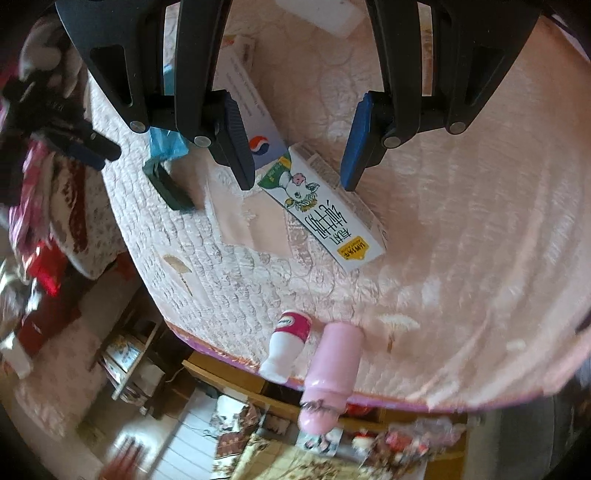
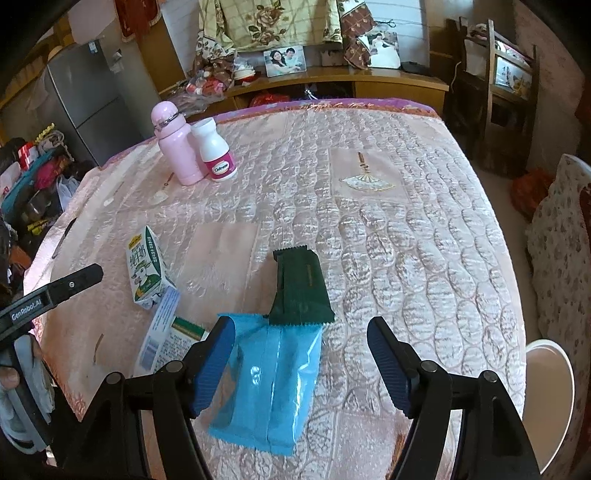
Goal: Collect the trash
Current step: 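Grasp dark green packet with right gripper while left gripper grasps white milk carton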
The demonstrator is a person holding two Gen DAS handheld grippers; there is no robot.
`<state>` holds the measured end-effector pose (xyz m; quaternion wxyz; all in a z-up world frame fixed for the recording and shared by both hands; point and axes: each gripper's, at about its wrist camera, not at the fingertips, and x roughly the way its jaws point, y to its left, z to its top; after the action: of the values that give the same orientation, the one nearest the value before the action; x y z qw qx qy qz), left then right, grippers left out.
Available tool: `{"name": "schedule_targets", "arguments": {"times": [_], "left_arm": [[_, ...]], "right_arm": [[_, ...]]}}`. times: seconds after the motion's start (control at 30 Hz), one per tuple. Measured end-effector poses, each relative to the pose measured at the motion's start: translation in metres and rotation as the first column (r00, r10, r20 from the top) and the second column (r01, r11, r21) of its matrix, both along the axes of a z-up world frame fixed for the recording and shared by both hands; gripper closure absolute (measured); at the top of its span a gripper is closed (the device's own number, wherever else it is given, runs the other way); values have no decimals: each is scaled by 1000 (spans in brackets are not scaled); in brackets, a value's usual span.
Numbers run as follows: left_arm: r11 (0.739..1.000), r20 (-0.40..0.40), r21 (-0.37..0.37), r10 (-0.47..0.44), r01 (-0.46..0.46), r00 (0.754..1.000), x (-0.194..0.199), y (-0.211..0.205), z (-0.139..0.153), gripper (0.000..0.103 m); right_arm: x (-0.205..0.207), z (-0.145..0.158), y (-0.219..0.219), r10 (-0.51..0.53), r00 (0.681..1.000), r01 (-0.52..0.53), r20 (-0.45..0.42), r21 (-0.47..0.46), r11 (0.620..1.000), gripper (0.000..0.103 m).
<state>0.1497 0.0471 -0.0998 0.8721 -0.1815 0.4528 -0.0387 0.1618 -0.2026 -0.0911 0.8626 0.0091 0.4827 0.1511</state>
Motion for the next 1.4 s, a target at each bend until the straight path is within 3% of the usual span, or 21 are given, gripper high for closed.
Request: {"name": "schedule_targets", "arguments": {"times": [0.23,0.47,0.57,0.87,1.0,1.03,1.23,1.4], "left_arm": [[994,-75,-69,84,-89,994,27,13,-19,55],[989,-129,-51,132,-139,983,49,10,-42,54],[988,-128,-60,136,-145,982,57,8,-47,49],[994,-114,-35,95,-99,989,64,-4,-49,48],[996,-112,-53,69,-76,991,65,-3,-51,49],[996,-112,-54,65,-71,992,65,-3,-51,49],[997,-86,-64,33,-39,996,54,-2,-40,50],[998,-31,-67,19,-21,999,43,-2,-12,50]], "right_arm": [[18,-8,10,15,1000,-15,-13,12,1000,31],[48,-26,10,-3,998,4,-61,20,1000,31],[58,-35,8,-17,996,20,-85,26,999,30],[69,-60,21,-15,991,13,-130,-12,1000,32],[68,-66,23,-6,991,7,-136,4,1000,59],[67,-66,24,0,991,-1,-133,-4,1000,59],[53,-39,14,0,999,1,-42,30,1000,62],[42,-12,3,-2,1000,2,9,51,999,62]]}}
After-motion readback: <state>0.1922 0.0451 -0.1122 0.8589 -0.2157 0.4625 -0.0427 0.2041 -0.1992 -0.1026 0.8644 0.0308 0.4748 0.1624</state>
